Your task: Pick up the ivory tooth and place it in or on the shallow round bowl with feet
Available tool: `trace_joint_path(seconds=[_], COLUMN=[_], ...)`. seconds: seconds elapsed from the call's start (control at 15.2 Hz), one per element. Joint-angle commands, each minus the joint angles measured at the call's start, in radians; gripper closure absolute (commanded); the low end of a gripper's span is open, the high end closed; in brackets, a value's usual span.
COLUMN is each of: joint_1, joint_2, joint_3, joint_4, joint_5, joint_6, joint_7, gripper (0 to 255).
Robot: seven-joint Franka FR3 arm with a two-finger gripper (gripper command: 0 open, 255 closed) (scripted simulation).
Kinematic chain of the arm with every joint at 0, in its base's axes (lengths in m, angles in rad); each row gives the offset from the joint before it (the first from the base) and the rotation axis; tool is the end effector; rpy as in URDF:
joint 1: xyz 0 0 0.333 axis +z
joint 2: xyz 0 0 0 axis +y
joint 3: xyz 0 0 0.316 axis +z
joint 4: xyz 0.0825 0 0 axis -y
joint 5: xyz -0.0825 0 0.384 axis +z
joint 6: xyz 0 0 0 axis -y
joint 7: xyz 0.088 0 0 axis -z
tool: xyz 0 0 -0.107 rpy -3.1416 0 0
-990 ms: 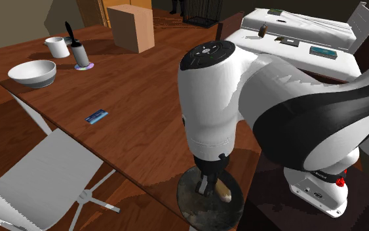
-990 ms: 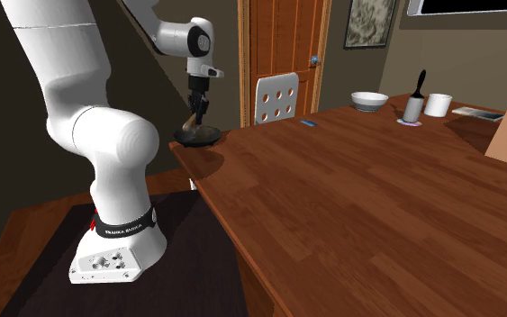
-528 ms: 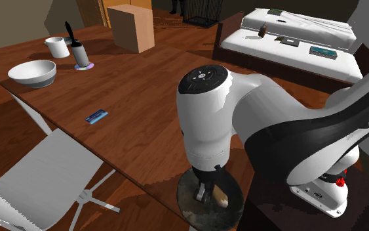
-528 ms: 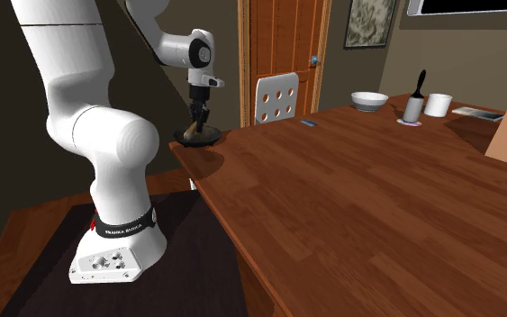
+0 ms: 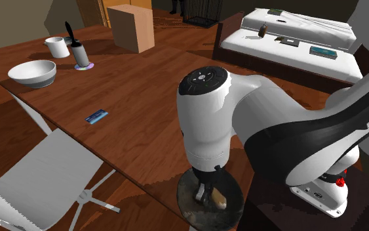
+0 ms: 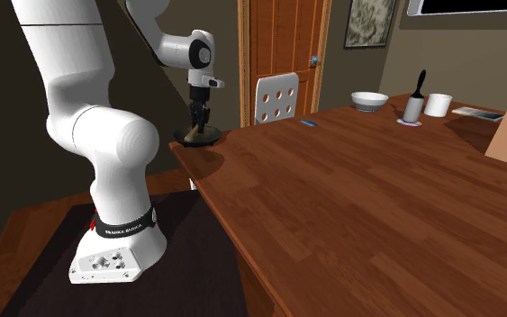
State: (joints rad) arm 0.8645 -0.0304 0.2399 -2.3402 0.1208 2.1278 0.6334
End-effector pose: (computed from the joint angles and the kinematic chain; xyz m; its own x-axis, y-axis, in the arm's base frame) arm 0.2110 0.4308 0.3323 0.9058 0.3751 -0.1969 0.3902 -0.9197 0.0431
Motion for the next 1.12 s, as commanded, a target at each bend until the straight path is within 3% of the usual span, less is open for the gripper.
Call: trace_joint_path(seconds=[0.0, 0.26, 0.53, 1.06], joint_1=[0.0, 0.0, -0.007, -0.007], joint_2=[0.0, 0.0, -0.045, -0.045], joint_3=[0.0, 0.0, -0.008, -0.008], joint_4=[0.0, 0.0, 0.087, 0.087], joint_5=[0.0, 0.0, 0.0, 0.0], joint_6=[0.0, 0.0, -0.132, -0.132], joint_7=[0.0, 0.0, -0.003, -0.003], gripper=[0, 0, 0, 0])
